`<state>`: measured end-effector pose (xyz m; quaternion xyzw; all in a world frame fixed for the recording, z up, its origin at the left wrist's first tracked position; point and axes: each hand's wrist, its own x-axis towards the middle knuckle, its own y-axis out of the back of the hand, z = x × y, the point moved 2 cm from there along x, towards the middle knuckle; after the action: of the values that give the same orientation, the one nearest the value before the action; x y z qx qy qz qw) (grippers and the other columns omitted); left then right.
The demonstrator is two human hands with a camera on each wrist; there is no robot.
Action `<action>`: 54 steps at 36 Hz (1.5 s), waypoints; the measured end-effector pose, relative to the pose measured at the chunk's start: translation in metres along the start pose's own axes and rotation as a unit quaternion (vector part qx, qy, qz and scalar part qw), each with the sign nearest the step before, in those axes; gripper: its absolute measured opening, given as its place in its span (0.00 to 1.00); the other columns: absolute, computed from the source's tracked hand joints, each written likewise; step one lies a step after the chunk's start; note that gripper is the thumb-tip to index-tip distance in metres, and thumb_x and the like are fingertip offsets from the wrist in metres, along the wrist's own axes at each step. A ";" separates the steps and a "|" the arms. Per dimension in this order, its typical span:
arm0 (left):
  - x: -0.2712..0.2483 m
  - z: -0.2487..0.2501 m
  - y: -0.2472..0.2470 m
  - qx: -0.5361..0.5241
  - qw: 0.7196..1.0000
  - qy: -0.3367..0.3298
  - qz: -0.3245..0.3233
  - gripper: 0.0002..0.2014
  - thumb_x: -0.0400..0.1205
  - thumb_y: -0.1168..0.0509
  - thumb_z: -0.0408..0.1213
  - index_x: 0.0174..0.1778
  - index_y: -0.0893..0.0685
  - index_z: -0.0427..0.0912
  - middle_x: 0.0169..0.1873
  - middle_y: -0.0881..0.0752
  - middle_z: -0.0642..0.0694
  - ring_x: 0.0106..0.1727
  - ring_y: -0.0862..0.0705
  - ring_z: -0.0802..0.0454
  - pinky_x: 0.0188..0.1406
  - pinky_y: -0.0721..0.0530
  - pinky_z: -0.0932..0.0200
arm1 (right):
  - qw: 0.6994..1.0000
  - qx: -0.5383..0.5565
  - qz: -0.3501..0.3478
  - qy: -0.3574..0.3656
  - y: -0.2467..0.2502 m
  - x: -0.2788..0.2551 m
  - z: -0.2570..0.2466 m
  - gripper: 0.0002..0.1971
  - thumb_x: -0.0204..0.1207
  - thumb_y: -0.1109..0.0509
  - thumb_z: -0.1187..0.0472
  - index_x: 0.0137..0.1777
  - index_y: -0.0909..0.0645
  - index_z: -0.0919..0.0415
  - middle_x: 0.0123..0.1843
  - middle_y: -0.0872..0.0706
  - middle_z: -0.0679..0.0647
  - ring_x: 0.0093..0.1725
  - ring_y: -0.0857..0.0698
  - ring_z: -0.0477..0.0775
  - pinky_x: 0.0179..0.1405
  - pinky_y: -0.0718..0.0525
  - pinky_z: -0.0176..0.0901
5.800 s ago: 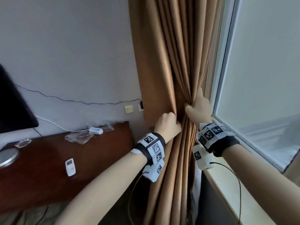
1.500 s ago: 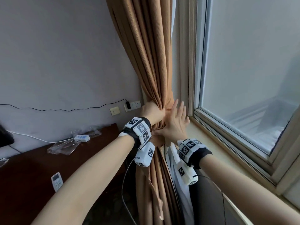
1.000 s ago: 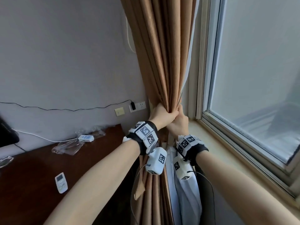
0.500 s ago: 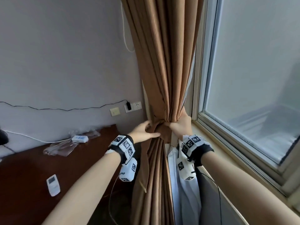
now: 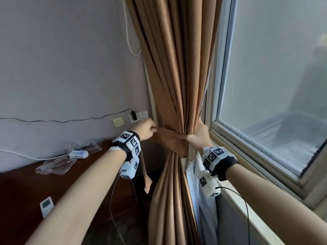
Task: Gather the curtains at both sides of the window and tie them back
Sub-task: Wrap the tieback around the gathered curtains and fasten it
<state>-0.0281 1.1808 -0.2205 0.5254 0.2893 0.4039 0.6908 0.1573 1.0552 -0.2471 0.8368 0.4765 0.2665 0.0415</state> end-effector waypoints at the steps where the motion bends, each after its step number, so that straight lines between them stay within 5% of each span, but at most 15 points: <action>1: 0.012 -0.006 -0.002 0.003 1.000 0.008 0.002 0.08 0.81 0.34 0.46 0.46 0.14 0.46 0.49 0.14 0.44 0.50 0.15 0.44 0.54 0.16 0.46 | 1.000 0.001 -0.001 -0.001 -0.001 0.000 0.000 0.45 0.56 0.14 0.60 0.73 0.30 0.60 0.55 0.14 0.49 0.57 0.17 0.51 0.52 0.22 0.37; 6: 0.020 0.007 0.000 -0.036 0.998 0.028 0.039 0.04 0.77 0.28 0.37 0.41 0.13 0.40 0.42 0.15 0.47 0.45 0.16 0.47 0.47 0.19 0.57 | 1.000 0.005 -0.011 -0.003 -0.001 0.001 0.006 0.46 0.54 0.14 0.57 0.74 0.30 0.55 0.56 0.14 0.46 0.60 0.16 0.54 0.58 0.17 0.48; 12: 0.037 0.028 -0.026 -0.127 0.990 0.058 0.036 0.11 0.83 0.42 0.35 0.41 0.15 0.48 0.55 0.12 0.39 0.56 0.14 0.41 0.54 0.19 0.55 | 0.999 0.031 -0.006 -0.012 0.002 0.001 0.005 0.46 0.48 0.19 0.48 0.71 0.28 0.56 0.49 0.18 0.35 0.47 0.20 0.30 0.42 0.27 0.15; 16: 0.042 0.044 -0.032 -0.197 0.979 0.049 0.028 0.16 0.85 0.45 0.26 0.38 0.32 0.52 0.57 0.17 0.37 0.59 0.21 0.47 0.51 0.29 0.65 | 1.000 0.013 -0.001 -0.013 0.003 0.005 0.012 0.45 0.55 0.13 0.60 0.73 0.29 0.57 0.52 0.16 0.42 0.51 0.18 0.42 0.42 0.26 0.15; 19: 0.046 0.042 -0.032 -0.379 0.923 0.049 0.033 0.10 0.84 0.45 0.23 0.48 0.26 0.44 0.36 0.20 0.43 0.48 0.24 0.47 0.31 0.25 0.61 | 1.000 0.012 -0.003 -0.018 0.003 0.006 0.014 0.42 0.57 0.13 0.64 0.72 0.28 0.58 0.51 0.16 0.43 0.47 0.20 0.32 0.41 0.24 0.15; 22: 0.048 0.042 -0.037 -0.481 0.873 0.063 -0.056 0.12 0.84 0.45 0.24 0.62 0.23 0.33 0.52 0.17 0.29 0.49 0.20 0.40 0.39 0.23 0.56 | 1.000 0.014 -0.007 -0.026 0.002 0.007 0.018 0.41 0.55 0.13 0.64 0.70 0.25 0.59 0.50 0.15 0.42 0.47 0.20 0.28 0.41 0.22 0.18; 25: 0.047 0.041 -0.034 -0.552 0.821 0.056 -0.133 0.25 0.75 0.55 0.10 0.41 0.14 0.33 0.41 0.14 0.34 0.43 0.18 0.42 0.38 0.23 0.58 | 0.999 0.013 -0.009 -0.034 0.003 0.011 0.020 0.40 0.54 0.13 0.63 0.68 0.24 0.59 0.49 0.14 0.44 0.47 0.19 0.28 0.39 0.23 0.17; 27: 0.044 0.040 -0.032 -0.587 0.783 0.022 -0.202 0.27 0.69 0.53 0.07 0.26 0.13 0.34 0.37 0.12 0.37 0.47 0.17 0.38 0.48 0.19 0.58 | 0.999 0.012 -0.019 -0.040 0.003 0.013 0.021 0.39 0.54 0.13 0.64 0.67 0.24 0.59 0.50 0.13 0.45 0.47 0.19 0.30 0.39 0.23 0.17; 29: 0.038 0.039 -0.028 -0.614 0.749 -0.014 -0.251 0.18 0.63 0.43 0.10 0.38 0.12 0.29 0.55 0.15 0.29 0.65 0.21 0.29 0.70 0.25 0.46 | 0.999 0.014 -0.024 -0.046 0.003 0.015 0.024 0.39 0.52 0.12 0.63 0.66 0.22 0.59 0.50 0.12 0.46 0.49 0.15 0.36 0.40 0.21 0.20; 31: 0.034 0.041 -0.028 -0.614 0.727 -0.049 -0.302 0.20 0.63 0.33 0.17 0.50 0.10 0.35 0.61 0.15 0.34 0.68 0.20 0.36 0.72 0.25 0.46 | 0.998 0.016 -0.030 -0.053 0.003 0.018 0.027 0.39 0.50 0.12 0.61 0.65 0.21 0.57 0.51 0.11 0.45 0.52 0.14 0.41 0.45 0.18 0.27; 35: 0.028 0.057 -0.024 -0.583 0.757 -0.051 -0.289 0.13 0.72 0.31 0.20 0.50 0.12 0.36 0.46 0.09 0.44 0.50 0.12 0.48 0.54 0.13 0.57 | 0.998 -0.032 -0.044 -0.043 -0.001 0.025 0.023 0.43 0.48 0.14 0.47 0.67 0.24 0.49 0.59 0.17 0.43 0.62 0.20 0.47 0.66 0.21 0.54; 38: 0.028 0.060 -0.024 -0.546 0.802 -0.028 -0.242 0.12 0.74 0.33 0.17 0.46 0.15 0.37 0.37 0.08 0.48 0.40 0.10 0.55 0.46 0.13 0.61 | 0.982 -0.174 -0.063 -0.024 -0.002 0.026 0.016 0.50 0.53 0.17 0.37 0.75 0.33 0.48 0.64 0.31 0.46 0.68 0.36 0.51 0.69 0.38 0.57; 44: 0.029 0.057 -0.030 -0.555 0.817 -0.004 -0.155 0.27 0.57 0.18 0.32 0.53 0.13 0.40 0.53 0.10 0.43 0.60 0.15 0.46 0.64 0.20 0.52 | 0.966 -0.209 -0.148 -0.043 0.003 0.039 0.018 0.57 0.41 0.28 0.17 0.73 0.30 0.40 0.69 0.24 0.45 0.71 0.29 0.52 0.73 0.32 0.64; 50: 0.023 0.059 -0.031 -0.571 0.813 0.016 -0.108 0.14 0.71 0.29 0.21 0.48 0.14 0.41 0.44 0.10 0.48 0.48 0.13 0.52 0.49 0.17 0.59 | 0.956 -0.045 -0.275 -0.088 0.007 0.038 0.008 0.43 0.60 0.14 0.55 0.75 0.29 0.51 0.66 0.19 0.43 0.63 0.21 0.40 0.62 0.26 0.29; 54: 0.020 0.060 -0.030 -0.581 0.810 0.030 -0.078 0.22 0.67 0.26 0.24 0.58 0.16 0.36 0.53 0.12 0.40 0.56 0.14 0.44 0.57 0.17 0.52 | 0.945 -0.020 -0.311 -0.097 0.010 0.038 0.004 0.42 0.63 0.16 0.58 0.76 0.31 0.50 0.68 0.21 0.42 0.66 0.23 0.42 0.69 0.28 0.36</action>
<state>0.0391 1.1650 -0.2324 -0.0104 0.0619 0.4572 0.8872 0.1822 1.0821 -0.2315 0.6674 0.7016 0.1675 0.1851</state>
